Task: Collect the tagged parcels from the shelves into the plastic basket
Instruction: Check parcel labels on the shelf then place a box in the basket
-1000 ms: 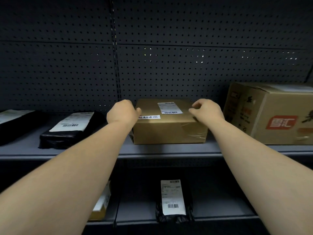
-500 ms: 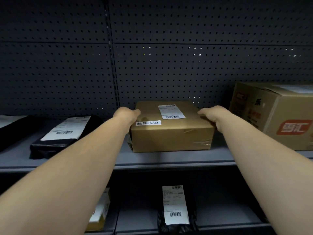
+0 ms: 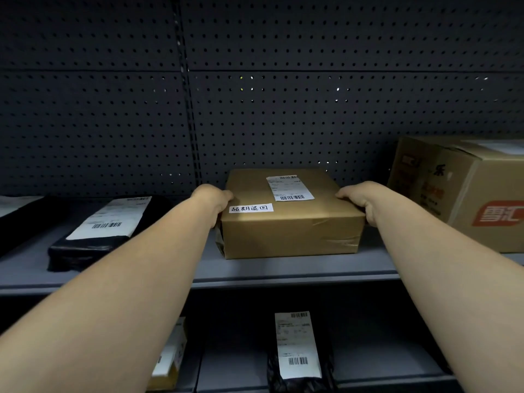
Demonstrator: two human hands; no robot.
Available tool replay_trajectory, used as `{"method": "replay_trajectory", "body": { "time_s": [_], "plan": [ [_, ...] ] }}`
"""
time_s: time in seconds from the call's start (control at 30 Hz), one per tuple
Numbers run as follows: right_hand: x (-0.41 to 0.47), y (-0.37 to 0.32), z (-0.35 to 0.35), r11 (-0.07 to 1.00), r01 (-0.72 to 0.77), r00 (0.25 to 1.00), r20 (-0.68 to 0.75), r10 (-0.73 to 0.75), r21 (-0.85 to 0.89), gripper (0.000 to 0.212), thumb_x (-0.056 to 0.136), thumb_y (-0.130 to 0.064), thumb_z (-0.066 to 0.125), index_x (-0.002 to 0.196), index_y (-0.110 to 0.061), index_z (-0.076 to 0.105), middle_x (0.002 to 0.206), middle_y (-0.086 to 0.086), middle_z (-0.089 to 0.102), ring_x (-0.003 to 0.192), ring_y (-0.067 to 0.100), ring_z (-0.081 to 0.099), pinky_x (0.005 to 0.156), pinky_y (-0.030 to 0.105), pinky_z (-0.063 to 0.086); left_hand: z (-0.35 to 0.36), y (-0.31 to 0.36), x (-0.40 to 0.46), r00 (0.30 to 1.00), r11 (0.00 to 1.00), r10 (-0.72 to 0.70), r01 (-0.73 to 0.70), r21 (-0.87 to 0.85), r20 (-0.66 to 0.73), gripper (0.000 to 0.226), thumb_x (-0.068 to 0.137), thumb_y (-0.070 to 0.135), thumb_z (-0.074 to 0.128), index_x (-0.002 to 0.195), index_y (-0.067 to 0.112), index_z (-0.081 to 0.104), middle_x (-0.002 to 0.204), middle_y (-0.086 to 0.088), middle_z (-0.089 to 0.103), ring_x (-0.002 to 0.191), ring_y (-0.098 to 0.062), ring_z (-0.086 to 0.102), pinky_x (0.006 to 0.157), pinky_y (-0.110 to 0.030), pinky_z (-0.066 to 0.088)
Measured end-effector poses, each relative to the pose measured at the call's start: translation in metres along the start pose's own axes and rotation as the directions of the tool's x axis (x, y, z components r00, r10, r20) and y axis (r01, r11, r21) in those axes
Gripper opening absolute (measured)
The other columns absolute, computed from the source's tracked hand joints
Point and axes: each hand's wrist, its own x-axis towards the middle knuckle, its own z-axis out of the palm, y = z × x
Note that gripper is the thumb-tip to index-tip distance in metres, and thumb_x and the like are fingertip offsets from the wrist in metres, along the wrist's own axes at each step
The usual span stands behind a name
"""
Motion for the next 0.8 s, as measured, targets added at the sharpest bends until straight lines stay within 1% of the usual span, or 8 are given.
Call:
{"method": "replay_trajectory", "body": {
  "time_s": [0.1, 0.2, 0.27, 0.33, 0.43, 0.53, 0.67, 0.8],
  "plan": [
    [-0.004, 0.003, 0.002, 1.000, -0.009, 1.000, 0.012, 0.008, 0.029, 0.022, 0.090, -0.021, 0.062, 0.097, -0.004, 0.048, 0.083, 0.018, 0.054, 0.083, 0.034, 0.059, 0.088, 0.045, 0.052, -0.002, -0.002, -0.002, 1.000, 1.000, 0.019, -0.019, -0.016, -0.024, 0.025, 0.093, 0.026, 0.059, 0.092, 0.002, 0.050, 0.072, -0.011, 0.049, 0.087, -0.026, 0.054, 0.087, -0.037, 0.051],
    [-0.009, 0.007, 0.004, 0.999, 0.005, 1.000, -0.015, -0.004, 0.050, 0.021, 0.089, -0.021, 0.063, 0.085, -0.006, 0.050, 0.081, 0.017, 0.055, 0.077, 0.031, 0.059, 0.088, 0.044, 0.053, -0.004, -0.008, -0.006, 0.999, 0.993, -0.001, -0.004, -0.115, -0.048, 0.020, 0.091, 0.021, 0.061, 0.083, 0.004, 0.055, 0.071, -0.008, 0.054, 0.066, -0.022, 0.053, 0.062, -0.029, 0.048],
    [-0.011, 0.010, 0.004, 0.997, 0.029, 0.999, -0.037, -0.026, 0.076, 0.021, 0.088, -0.021, 0.064, 0.084, -0.006, 0.051, 0.080, 0.016, 0.055, 0.071, 0.028, 0.057, 0.082, 0.042, 0.053, -0.007, -0.012, -0.011, 0.998, 0.981, -0.002, -0.010, -0.194, -0.062, 0.017, 0.092, 0.017, 0.060, 0.080, 0.005, 0.058, 0.069, -0.007, 0.056, 0.059, -0.020, 0.052, 0.054, -0.027, 0.044],
    [-0.014, 0.012, 0.006, 0.991, 0.055, 0.998, -0.047, -0.050, 0.119, 0.021, 0.087, -0.021, 0.066, 0.088, -0.004, 0.053, 0.079, 0.014, 0.056, 0.070, 0.027, 0.057, 0.078, 0.041, 0.053, -0.008, -0.015, -0.015, 0.996, 0.963, 0.035, -0.056, -0.264, -0.084, 0.013, 0.092, 0.017, 0.060, 0.096, 0.006, 0.065, 0.079, -0.007, 0.062, 0.067, -0.023, 0.059, 0.062, -0.030, 0.051],
    [-0.021, 0.015, 0.007, 0.973, 0.109, 0.993, -0.073, -0.096, 0.205, 0.023, 0.083, -0.019, 0.068, 0.093, 0.000, 0.061, 0.083, 0.015, 0.062, 0.077, 0.029, 0.061, 0.080, 0.040, 0.052, -0.012, -0.021, -0.022, 0.985, 0.938, 0.085, -0.129, -0.321, -0.149, 0.035, 0.089, 0.021, 0.064, 0.123, 0.014, 0.062, 0.105, -0.008, 0.067, 0.091, -0.027, 0.066, 0.084, -0.038, 0.057],
    [-0.028, 0.020, 0.007, 0.951, 0.180, 0.982, -0.100, -0.159, 0.253, 0.020, 0.082, -0.019, 0.068, 0.095, -0.005, 0.068, 0.096, 0.015, 0.068, 0.090, 0.028, 0.064, 0.089, 0.042, 0.052, -0.016, -0.026, -0.030, 0.970, 0.917, 0.124, -0.193, -0.349, -0.210, 0.038, 0.087, 0.023, 0.065, 0.124, 0.019, 0.061, 0.110, -0.005, 0.067, 0.096, -0.025, 0.066, 0.087, -0.041, 0.056],
    [-0.045, 0.031, 0.008, 0.898, 0.278, 0.961, -0.109, -0.256, 0.341, 0.015, 0.087, -0.016, 0.064, 0.102, -0.019, 0.063, 0.081, 0.000, 0.065, 0.073, 0.016, 0.063, 0.069, 0.031, 0.054, -0.021, -0.033, -0.046, 0.948, 0.883, 0.190, -0.279, -0.377, -0.256, 0.037, 0.088, 0.024, 0.065, 0.124, 0.022, 0.061, 0.114, 0.005, 0.067, 0.098, -0.016, 0.064, 0.087, -0.036, 0.055],
    [-0.055, 0.045, 0.010, 0.845, 0.361, 0.932, -0.176, -0.317, 0.393, 0.026, 0.086, -0.017, 0.066, 0.111, -0.022, 0.061, 0.093, -0.004, 0.066, 0.081, 0.013, 0.063, 0.079, 0.035, 0.054, -0.026, -0.042, -0.061, 0.916, 0.855, 0.290, -0.378, -0.356, -0.275, 0.042, 0.087, 0.023, 0.066, 0.128, 0.021, 0.058, 0.118, 0.007, 0.066, 0.106, -0.014, 0.062, 0.095, -0.037, 0.051]
  ]
}}
